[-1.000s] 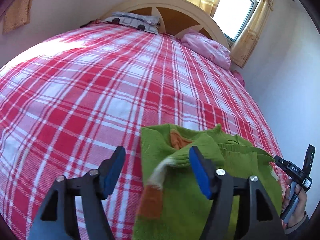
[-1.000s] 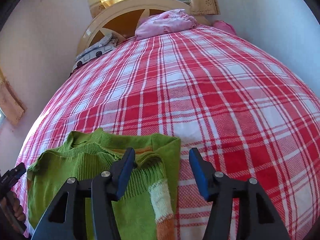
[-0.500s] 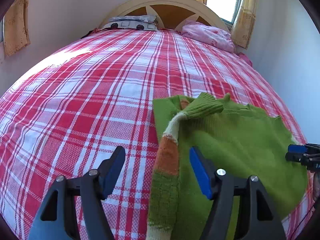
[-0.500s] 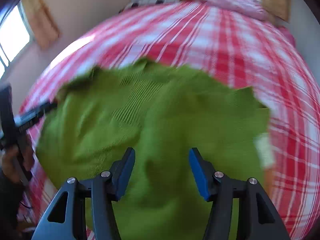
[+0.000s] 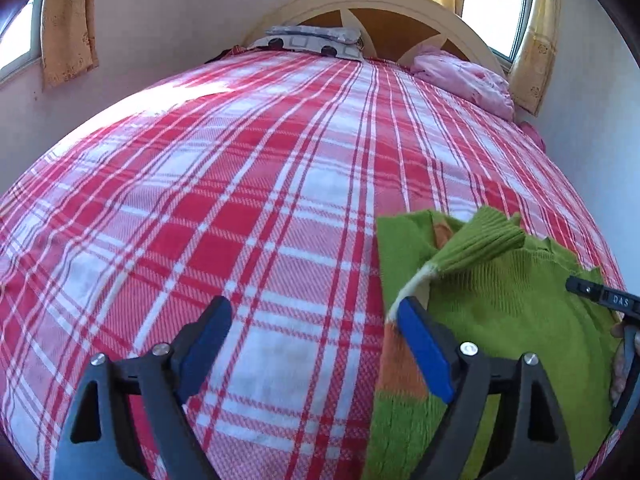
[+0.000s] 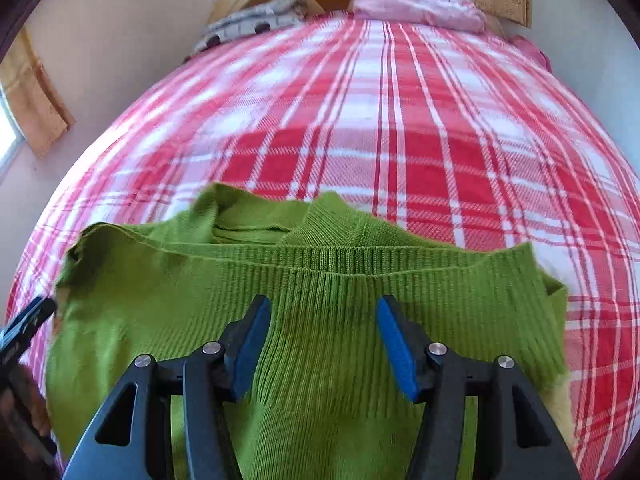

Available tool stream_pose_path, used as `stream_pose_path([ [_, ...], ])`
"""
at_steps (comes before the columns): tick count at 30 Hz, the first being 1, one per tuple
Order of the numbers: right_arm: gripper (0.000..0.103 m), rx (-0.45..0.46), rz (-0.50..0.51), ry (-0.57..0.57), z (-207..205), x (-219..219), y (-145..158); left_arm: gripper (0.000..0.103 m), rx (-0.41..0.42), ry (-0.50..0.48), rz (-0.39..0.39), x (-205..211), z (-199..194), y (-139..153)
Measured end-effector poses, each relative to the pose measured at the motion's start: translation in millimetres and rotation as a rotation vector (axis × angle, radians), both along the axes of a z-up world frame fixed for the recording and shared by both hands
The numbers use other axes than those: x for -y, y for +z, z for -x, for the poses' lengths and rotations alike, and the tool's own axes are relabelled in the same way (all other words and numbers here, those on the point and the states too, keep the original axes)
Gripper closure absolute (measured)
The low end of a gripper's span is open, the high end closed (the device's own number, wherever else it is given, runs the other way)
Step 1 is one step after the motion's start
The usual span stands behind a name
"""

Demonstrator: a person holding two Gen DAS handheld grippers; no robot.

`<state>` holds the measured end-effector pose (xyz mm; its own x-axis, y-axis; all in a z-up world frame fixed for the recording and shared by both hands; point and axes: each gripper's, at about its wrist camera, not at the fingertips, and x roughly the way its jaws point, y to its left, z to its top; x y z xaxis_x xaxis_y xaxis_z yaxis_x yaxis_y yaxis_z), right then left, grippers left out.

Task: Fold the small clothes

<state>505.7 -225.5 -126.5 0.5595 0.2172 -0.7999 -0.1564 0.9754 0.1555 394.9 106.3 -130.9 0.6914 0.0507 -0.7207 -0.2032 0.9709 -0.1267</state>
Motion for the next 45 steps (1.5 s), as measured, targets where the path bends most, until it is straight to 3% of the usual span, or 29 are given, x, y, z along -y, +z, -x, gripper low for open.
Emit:
stream_pose_path([
  [4,0.046,0.071,-0.017,0.003,35.7,22.5,26.9,0.012,-0.026,-0.053,-0.052,5.7,-24.6,2.4],
  [7,0.046,0.069,0.014,0.029,69.9,38.3,32.5,0.012,-0.092,0.064,-0.097,-10.9,-29.8,-8.2],
  [9,0.046,0.079,0.051,0.030,98.5,51.9,32.9,0.012,-0.127,0.090,-0.025,-26.4,-21.4,-16.0],
  [12,0.046,0.093,0.017,-0.022,144.3,89.2,31.2,0.013,-0.095,0.060,0.082,-34.9,12.2,-13.2],
  [16,0.046,0.068,-0.050,-0.098,188.3,135.1,19.5,0.013,-0.045,-0.051,0.180,-24.6,69.3,-3.2],
  [21,0.046,0.043,-0.107,-0.075,203.4,140.6,7.7,0.013,-0.025,-0.210,0.147,16.4,114.0,-3.0],
  [23,0.051,0.039,-0.129,-0.060,200.6,136.1,1.4,0.024,-0.030,-0.244,0.124,30.2,114.7,-4.7],
  [25,0.089,0.023,-0.148,-0.058,195.4,133.7,-6.5,0.033,-0.037,-0.246,0.127,35.2,109.9,-7.9],
  [26,0.097,0.029,-0.143,-0.071,194.9,133.0,-8.2,0.045,-0.038,-0.247,0.127,34.6,105.4,-9.7],
  [27,0.098,0.039,-0.139,-0.065,197.5,130.6,-7.4,0.052,-0.043,-0.247,0.119,35.8,101.4,-11.4],
  [28,0.098,0.053,-0.133,-0.054,201.9,127.6,-4.8,0.074,-0.050,-0.256,0.119,36.8,97.8,-12.9],
  [29,0.098,0.070,-0.116,-0.049,208.7,125.2,-0.7,0.087,-0.054,-0.268,0.115,37.4,96.2,-13.1],
  [32,0.098,0.096,-0.091,-0.054,224.7,128.7,5.7,0.092,-0.045,-0.286,0.103,36.2,107.0,-9.3],
  [34,0.098,0.066,-0.103,-0.061,227.8,135.7,-1.7,0.093,-0.054,-0.289,0.092,35.3,113.2,-11.6],
  [38,0.097,0.046,-0.129,-0.086,217.4,141.6,-15.7,0.092,-0.043,-0.295,0.058,37.3,121.0,-14.4],
  [39,0.092,0.045,-0.129,-0.097,215.2,140.6,-14.1,0.092,-0.041,-0.294,0.055,37.5,121.7,-13.6],
  [40,0.086,0.053,-0.115,-0.117,214.4,139.7,-10.2,0.090,-0.041,-0.291,0.052,37.0,122.3,-13.0],
  [42,0.046,0.103,-0.041,-0.173,216.3,134.6,5.0,0.085,-0.035,-0.285,0.043,36.1,123.0,-10.9],
  [45,0.044,0.200,0.004,-0.151,220.9,115.5,32.4,0.077,0.001,-0.247,-0.018,34.5,125.8,-1.0],
])
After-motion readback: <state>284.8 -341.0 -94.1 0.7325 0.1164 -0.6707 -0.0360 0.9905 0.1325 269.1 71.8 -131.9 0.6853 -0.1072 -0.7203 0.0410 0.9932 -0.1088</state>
